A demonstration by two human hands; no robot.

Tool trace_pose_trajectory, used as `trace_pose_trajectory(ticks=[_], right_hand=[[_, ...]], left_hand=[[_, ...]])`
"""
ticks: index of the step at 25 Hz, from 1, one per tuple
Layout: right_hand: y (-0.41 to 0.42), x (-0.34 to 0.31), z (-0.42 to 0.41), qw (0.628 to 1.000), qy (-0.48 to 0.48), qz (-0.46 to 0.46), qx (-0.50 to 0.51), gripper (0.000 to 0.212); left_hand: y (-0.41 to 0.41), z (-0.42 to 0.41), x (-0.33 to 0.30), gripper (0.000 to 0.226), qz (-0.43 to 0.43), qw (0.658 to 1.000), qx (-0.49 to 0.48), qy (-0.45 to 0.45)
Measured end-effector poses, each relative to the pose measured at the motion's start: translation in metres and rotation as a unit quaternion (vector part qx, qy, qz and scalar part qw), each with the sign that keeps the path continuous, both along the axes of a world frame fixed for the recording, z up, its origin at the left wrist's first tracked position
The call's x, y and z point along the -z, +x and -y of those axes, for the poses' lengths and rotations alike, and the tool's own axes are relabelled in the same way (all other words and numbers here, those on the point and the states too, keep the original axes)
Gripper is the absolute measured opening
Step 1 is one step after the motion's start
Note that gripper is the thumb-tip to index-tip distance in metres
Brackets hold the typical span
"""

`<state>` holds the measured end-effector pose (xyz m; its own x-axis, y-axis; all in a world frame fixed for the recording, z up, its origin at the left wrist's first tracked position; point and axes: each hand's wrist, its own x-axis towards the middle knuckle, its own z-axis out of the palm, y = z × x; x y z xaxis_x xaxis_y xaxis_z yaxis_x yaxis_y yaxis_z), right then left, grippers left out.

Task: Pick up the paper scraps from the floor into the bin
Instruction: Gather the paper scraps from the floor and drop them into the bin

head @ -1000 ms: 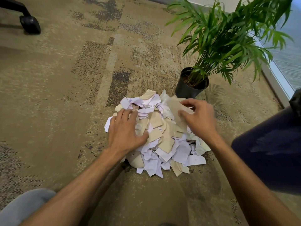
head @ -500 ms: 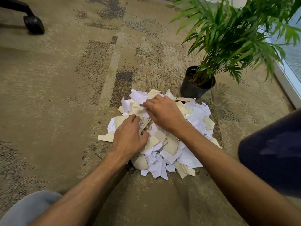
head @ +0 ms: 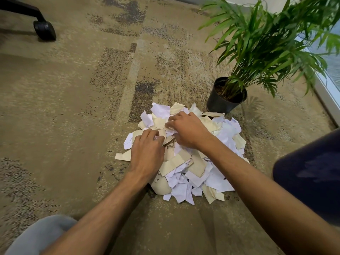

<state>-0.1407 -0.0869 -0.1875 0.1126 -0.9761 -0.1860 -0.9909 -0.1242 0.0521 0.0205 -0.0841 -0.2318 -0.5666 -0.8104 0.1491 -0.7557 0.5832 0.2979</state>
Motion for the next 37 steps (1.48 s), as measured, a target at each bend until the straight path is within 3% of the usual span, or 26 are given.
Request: trace_pose_trajectory(ticks=[4,10,13,23,30,33,37], right_hand=[[-0.005,0.004,-0.005,0.998,-0.059,-0.002,-0.011,0.026],[-0.021,-0.023,-0.024,0.980,-0.164,0.091,0.061,0.027],[-0.025,-0.031,-0.027,0.974,-0.192,0.078,0.089,0.026],[0.012,0.010,-0.031,0.994,-0.106,-0.002,0.030,0.033],[0.013,0.009,-0.031,1.000,0.008,-0.027,-0.005,0.076],[0.018,0.012,-0.023,0.998,-0.006,-0.053,-0.016,0.065],[0.016,0.020,-0.016,0.993,-0.076,-0.069,-0.053,0.031]], left_hand=[[0.000,0.000,-0.011,0.013,-0.025,0.999,-0.003,-0.019],[0.009,0.007,-0.032,0.014,-0.093,0.995,-0.017,0.016],[0.014,0.012,-0.035,0.013,-0.143,0.988,-0.045,0.037],[0.025,0.029,-0.022,0.027,-0.096,0.987,-0.113,0.062],[0.024,0.028,-0.017,0.028,-0.087,0.986,-0.109,0.093],[0.024,0.029,-0.014,0.030,-0.106,0.984,-0.105,0.099],[0.024,0.034,-0.007,0.037,-0.144,0.972,-0.120,0.138]])
